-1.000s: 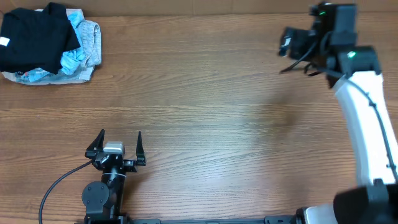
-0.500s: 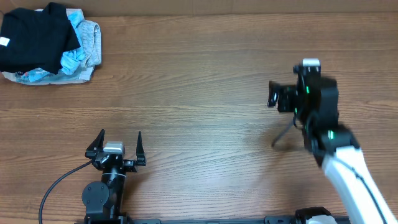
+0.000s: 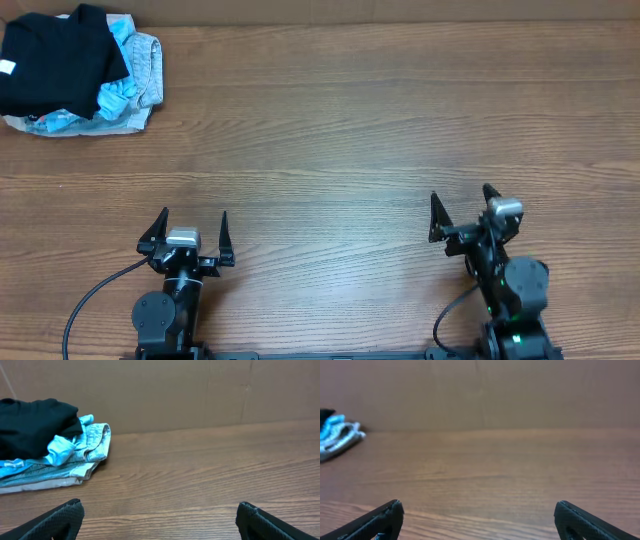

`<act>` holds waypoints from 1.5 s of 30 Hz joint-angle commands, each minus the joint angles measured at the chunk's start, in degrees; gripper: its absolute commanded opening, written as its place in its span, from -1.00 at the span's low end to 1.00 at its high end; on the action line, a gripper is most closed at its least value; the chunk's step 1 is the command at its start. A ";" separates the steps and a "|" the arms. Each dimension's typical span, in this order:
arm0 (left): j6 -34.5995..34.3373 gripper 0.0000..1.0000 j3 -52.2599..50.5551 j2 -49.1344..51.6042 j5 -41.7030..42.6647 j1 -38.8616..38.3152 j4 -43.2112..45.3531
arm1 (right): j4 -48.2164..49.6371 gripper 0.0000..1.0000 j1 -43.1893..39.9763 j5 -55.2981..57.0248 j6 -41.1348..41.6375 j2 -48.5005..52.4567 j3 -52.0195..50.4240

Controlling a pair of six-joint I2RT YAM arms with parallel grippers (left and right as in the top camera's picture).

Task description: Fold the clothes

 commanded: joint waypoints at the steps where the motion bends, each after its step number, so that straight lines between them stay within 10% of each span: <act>1: -0.92 0.99 -0.22 -0.55 -0.39 -0.37 -0.13 | -1.64 1.00 -0.44 0.02 -0.50 -5.73 -1.88; 45: -0.92 1.00 -0.22 -0.55 -0.39 -0.37 -0.13 | -19.65 1.00 -1.44 0.81 -0.61 -26.27 -1.88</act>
